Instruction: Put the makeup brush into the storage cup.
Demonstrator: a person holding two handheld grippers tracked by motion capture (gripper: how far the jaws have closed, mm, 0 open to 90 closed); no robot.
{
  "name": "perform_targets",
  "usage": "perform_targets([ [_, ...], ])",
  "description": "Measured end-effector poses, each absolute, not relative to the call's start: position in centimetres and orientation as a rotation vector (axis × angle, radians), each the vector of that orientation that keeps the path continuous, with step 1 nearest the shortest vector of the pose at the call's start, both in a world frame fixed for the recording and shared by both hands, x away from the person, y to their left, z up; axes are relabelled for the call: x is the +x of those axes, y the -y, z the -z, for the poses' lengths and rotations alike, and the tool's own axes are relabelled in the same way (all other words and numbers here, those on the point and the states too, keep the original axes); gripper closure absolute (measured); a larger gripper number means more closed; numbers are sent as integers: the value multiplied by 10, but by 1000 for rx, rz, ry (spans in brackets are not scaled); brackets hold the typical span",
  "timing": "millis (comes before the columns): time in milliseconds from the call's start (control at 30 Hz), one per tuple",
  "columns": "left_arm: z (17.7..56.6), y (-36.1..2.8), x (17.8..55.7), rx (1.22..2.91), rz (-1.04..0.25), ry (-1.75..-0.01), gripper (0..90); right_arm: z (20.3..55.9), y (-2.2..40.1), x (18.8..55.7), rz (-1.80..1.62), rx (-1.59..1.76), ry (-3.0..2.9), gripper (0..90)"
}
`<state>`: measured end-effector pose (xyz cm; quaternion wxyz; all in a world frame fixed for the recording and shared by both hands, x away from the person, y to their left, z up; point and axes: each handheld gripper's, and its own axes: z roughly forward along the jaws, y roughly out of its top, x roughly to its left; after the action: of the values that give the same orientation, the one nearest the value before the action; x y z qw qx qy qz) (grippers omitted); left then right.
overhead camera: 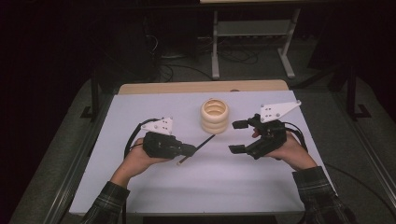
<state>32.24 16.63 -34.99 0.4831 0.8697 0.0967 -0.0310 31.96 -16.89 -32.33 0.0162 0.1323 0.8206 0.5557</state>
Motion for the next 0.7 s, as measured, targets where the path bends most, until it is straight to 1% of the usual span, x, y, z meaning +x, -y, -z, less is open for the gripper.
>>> perform_targets([
  [333,353,-165,320,2130,74,-264,840,324,156,323,-1745,383,-2574,196],
  [700,353,-162,318,2136,77,-252,840,329,142,327,-1745,364,-2617,289],
])
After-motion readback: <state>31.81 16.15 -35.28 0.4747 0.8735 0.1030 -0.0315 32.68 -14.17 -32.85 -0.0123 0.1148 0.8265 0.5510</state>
